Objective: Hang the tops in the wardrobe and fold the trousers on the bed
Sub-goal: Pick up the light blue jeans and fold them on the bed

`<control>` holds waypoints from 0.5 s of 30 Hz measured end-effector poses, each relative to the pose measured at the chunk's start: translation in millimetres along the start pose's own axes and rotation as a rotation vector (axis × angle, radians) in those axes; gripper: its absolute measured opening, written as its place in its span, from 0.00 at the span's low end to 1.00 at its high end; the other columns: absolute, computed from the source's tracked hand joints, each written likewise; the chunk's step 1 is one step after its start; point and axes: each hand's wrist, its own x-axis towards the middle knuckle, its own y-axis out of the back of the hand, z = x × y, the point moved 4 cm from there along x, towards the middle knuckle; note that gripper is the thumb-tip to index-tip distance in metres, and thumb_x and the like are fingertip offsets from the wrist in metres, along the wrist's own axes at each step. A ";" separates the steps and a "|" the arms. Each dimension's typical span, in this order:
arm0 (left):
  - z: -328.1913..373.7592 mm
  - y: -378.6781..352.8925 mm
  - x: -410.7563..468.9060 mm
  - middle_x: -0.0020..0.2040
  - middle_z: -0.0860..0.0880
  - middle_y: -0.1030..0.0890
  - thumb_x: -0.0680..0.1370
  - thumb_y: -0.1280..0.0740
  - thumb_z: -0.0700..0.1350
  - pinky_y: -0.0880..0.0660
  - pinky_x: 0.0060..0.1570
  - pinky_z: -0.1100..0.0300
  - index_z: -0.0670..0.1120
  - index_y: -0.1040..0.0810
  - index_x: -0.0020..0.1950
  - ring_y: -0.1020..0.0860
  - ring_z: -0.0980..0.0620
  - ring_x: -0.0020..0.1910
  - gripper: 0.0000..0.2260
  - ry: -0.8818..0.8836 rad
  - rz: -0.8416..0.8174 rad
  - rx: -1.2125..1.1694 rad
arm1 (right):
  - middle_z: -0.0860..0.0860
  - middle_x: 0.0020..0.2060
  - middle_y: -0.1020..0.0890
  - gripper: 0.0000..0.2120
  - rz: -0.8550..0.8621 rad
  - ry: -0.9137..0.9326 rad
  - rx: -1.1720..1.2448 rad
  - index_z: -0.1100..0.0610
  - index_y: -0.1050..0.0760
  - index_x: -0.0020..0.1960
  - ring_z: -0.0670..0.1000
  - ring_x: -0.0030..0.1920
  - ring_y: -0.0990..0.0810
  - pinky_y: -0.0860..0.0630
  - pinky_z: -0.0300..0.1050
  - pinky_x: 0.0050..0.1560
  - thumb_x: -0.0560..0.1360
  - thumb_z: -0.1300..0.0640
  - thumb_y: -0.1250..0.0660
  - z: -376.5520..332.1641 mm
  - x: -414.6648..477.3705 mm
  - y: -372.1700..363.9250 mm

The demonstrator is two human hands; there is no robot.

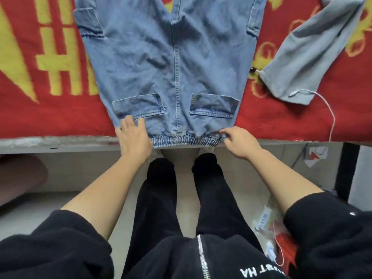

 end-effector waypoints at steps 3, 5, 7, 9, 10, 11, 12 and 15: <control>50.8 5.7 7.0 0.55 0.38 0.28 0.72 0.35 0.41 0.32 0.50 0.45 0.41 0.27 0.55 0.29 0.38 0.53 0.12 -0.061 0.068 -0.228 | 0.59 0.58 0.22 0.16 0.275 -0.119 0.218 0.53 0.24 0.64 0.60 0.60 0.24 0.28 0.51 0.59 0.78 0.56 0.40 15.2 21.5 48.0; 93.5 7.3 6.8 0.52 0.40 0.26 0.74 0.36 0.41 0.30 0.45 0.46 0.41 0.27 0.53 0.27 0.38 0.51 0.09 -0.160 0.023 -0.434 | 0.57 0.59 0.22 0.16 0.412 -0.219 0.400 0.55 0.27 0.65 0.57 0.59 0.24 0.30 0.49 0.60 0.78 0.53 0.39 24.7 38.7 75.5; 137.2 10.1 4.4 0.49 0.45 0.26 0.77 0.36 0.43 0.31 0.42 0.51 0.42 0.26 0.51 0.26 0.42 0.50 0.06 -0.278 -0.005 -0.560 | 0.54 0.60 0.20 0.18 0.466 -0.290 0.613 0.56 0.27 0.65 0.55 0.60 0.22 0.29 0.49 0.63 0.78 0.50 0.38 29.6 60.5 95.6; 176.9 7.8 4.2 0.48 0.48 0.25 0.78 0.36 0.48 0.30 0.42 0.54 0.44 0.25 0.49 0.26 0.46 0.49 0.07 -0.360 -0.012 -0.607 | 0.51 0.57 0.18 0.23 0.473 -0.310 0.774 0.56 0.26 0.64 0.53 0.58 0.20 0.25 0.55 0.63 0.75 0.43 0.38 33.4 83.2 107.8; 193.0 5.5 5.7 0.48 0.48 0.25 0.78 0.35 0.51 0.28 0.43 0.52 0.45 0.23 0.49 0.26 0.47 0.50 0.09 -0.370 -0.004 -0.618 | 0.50 0.55 0.18 0.24 0.476 -0.300 0.809 0.55 0.25 0.63 0.51 0.56 0.19 0.24 0.57 0.61 0.74 0.40 0.38 36.7 93.7 111.0; 205.8 2.3 8.5 0.48 0.48 0.25 0.77 0.35 0.55 0.26 0.44 0.51 0.46 0.21 0.49 0.25 0.46 0.50 0.12 -0.350 -0.003 -0.610 | 0.48 0.52 0.18 0.24 0.485 -0.285 0.823 0.53 0.24 0.60 0.50 0.55 0.18 0.22 0.57 0.59 0.72 0.38 0.38 38.0 101.0 114.1; 215.1 -1.5 12.7 0.49 0.48 0.26 0.76 0.35 0.60 0.25 0.46 0.50 0.48 0.20 0.49 0.26 0.45 0.51 0.16 -0.305 -0.016 -0.575 | 0.46 0.49 0.17 0.21 0.493 -0.274 0.831 0.51 0.23 0.57 0.50 0.53 0.18 0.21 0.56 0.57 0.73 0.38 0.37 37.8 106.1 116.8; 229.5 -13.7 22.1 0.54 0.47 0.28 0.70 0.38 0.73 0.28 0.50 0.49 0.49 0.22 0.55 0.28 0.45 0.55 0.30 -0.139 -0.107 -0.367 | 0.42 0.38 0.19 0.11 0.459 -0.231 0.916 0.49 0.23 0.42 0.45 0.40 0.19 0.22 0.44 0.38 0.77 0.43 0.35 32.8 114.4 120.2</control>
